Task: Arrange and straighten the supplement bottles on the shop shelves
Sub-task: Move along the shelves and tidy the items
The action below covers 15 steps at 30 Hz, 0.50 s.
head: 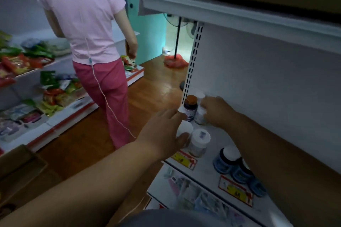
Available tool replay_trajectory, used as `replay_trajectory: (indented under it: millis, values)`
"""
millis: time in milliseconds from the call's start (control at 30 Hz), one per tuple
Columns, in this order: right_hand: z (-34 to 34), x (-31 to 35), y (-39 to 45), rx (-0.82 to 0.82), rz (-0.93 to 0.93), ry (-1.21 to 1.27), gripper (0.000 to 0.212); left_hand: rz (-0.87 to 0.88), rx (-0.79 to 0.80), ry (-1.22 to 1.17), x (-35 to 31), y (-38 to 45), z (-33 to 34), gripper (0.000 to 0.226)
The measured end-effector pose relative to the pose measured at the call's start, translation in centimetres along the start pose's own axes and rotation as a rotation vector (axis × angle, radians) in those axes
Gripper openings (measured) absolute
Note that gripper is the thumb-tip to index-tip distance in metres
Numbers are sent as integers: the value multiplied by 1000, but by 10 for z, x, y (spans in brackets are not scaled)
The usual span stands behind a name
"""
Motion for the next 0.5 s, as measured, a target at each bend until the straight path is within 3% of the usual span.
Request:
replay_trajectory:
  millis: [100,233,400,500]
  values:
    - [3,-5,11,11,72,-37,14,134,47,-2,13,17,2,48]
    - [2,-13,7,17,168,-29,44,237,125,-76,24,32,12,48]
    - [-20,-32,-16,-231,368,290,43,217,122,-207,38,53,16,48]
    - [-29,-28,-25,-288,424,363,61,286,129,-240,33,53,19,44]
Point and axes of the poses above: each hand's wrist, its own y-axis towards the middle knuckle, its own z-axis out of the palm, x = y × z, the point moved 8 cm from there along y, towards the middle knuckle, and after that the axes turned 6 degrees about -z, right-handed, at the moved point
